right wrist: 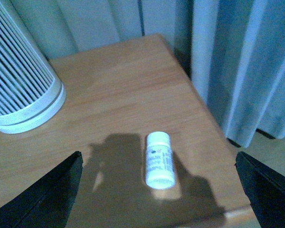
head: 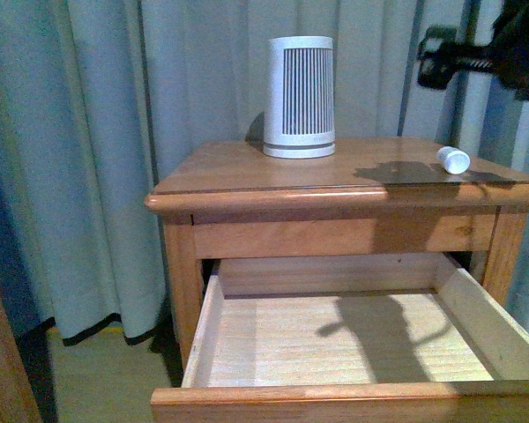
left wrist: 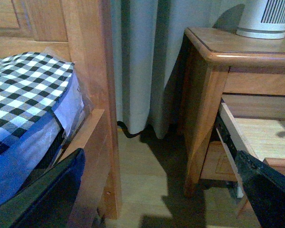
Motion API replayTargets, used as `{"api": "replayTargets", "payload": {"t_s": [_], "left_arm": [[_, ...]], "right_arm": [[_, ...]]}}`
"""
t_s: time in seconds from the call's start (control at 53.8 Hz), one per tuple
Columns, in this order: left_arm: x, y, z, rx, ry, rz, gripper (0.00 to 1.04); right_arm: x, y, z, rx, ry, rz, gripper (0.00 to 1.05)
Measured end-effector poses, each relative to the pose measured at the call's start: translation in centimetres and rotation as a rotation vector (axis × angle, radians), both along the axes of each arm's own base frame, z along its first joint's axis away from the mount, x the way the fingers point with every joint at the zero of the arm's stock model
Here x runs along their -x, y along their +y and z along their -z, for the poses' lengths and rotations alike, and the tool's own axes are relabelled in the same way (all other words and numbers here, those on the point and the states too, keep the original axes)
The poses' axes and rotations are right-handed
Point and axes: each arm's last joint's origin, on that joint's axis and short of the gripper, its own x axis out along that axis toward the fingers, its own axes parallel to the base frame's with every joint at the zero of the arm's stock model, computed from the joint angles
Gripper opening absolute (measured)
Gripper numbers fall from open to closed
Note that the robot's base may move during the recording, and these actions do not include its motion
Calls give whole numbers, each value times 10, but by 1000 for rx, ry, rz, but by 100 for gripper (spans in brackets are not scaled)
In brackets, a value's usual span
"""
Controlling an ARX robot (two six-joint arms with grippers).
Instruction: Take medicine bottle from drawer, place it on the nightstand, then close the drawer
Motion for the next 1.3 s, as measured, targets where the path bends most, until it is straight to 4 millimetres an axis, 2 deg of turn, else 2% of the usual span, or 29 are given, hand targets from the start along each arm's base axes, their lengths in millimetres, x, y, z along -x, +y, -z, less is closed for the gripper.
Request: {"api": "replayTargets", "payload": {"t_s": [0.056,0.074,0.112,0.204,0.223,0.316,0.428,0.52,0.595,0.706,0.855,1.004,1.301], "left_arm": [[0,0,0,0,0,0,98],[0,0,0,0,0,0,98],[0,0,0,0,0,0,98],[0,0,0,0,0,0,98],[0,0,0,0,0,0,98],[0,0,0,0,0,0,98],[0,0,0,0,0,0,98],[0,0,0,0,0,0,98],[0,0,0,0,0,0,98],[0,0,0,0,0,0,98],[0,0,0,0,0,0,98],[0,0,0,0,0,0,98],[0,0,0,0,0,0,98]], "right_arm": [[34,-5,-13,7,-53,15,98],[40,-6,-14,6,-61,14,98],[64,-10,-18,2,-75,6,98],[125,-20,-8,-3,-68,-10,98],[131,-21,-6,-3,-63,-11,98],[187,-21,27,-11,19,-43,98],[239,-14,70,-9,119,-80,98],[272,-6,105,-23,189,-118,98],[285,2,131,-29,223,-151,98],[289,11,165,-24,260,-190,98],[276,17,204,-22,274,-195,98],[250,20,222,2,236,-194,98],[186,23,239,69,164,-196,98]]}}
